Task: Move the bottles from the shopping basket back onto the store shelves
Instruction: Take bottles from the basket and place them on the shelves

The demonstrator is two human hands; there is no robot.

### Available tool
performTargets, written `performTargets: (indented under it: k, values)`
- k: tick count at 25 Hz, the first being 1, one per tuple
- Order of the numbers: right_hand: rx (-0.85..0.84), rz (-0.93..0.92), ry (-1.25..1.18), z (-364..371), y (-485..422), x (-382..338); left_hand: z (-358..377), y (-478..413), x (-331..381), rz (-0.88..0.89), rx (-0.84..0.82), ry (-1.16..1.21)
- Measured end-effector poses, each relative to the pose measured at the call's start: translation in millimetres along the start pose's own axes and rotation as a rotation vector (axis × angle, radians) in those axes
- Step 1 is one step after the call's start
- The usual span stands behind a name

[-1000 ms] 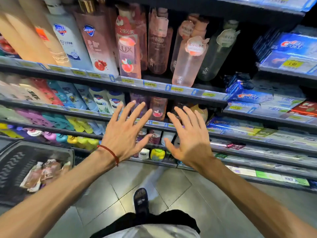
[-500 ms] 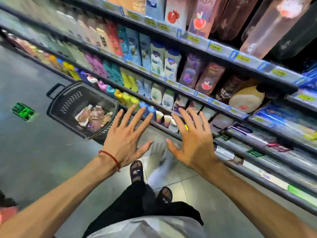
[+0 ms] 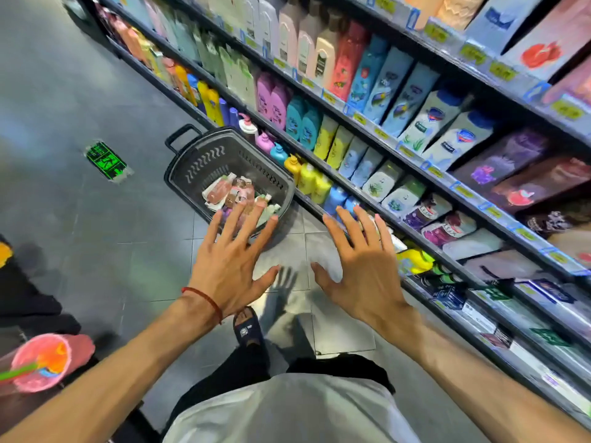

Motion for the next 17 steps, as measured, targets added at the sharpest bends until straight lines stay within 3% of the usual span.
performTargets:
  k: [7, 17]
  values:
    - [-0.065, 0.076, 0.118, 33, -88, -79, 38, -33, -122, 0.031, -0.019, -0.006]
    - [-0.048, 0.078, 0.014, 92, -237, -62, 82, -162, -199, 0.058, -0.102, -0.018]
Point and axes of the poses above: each hand's wrist, its own y-axis away from the middle knuckle, its own z-axis out of the palm, x = y × z, the point moved 6 cm from there along -y, towards the middle knuckle, and after that the axes turned 9 degrees about -y, right-handed, at the moved point
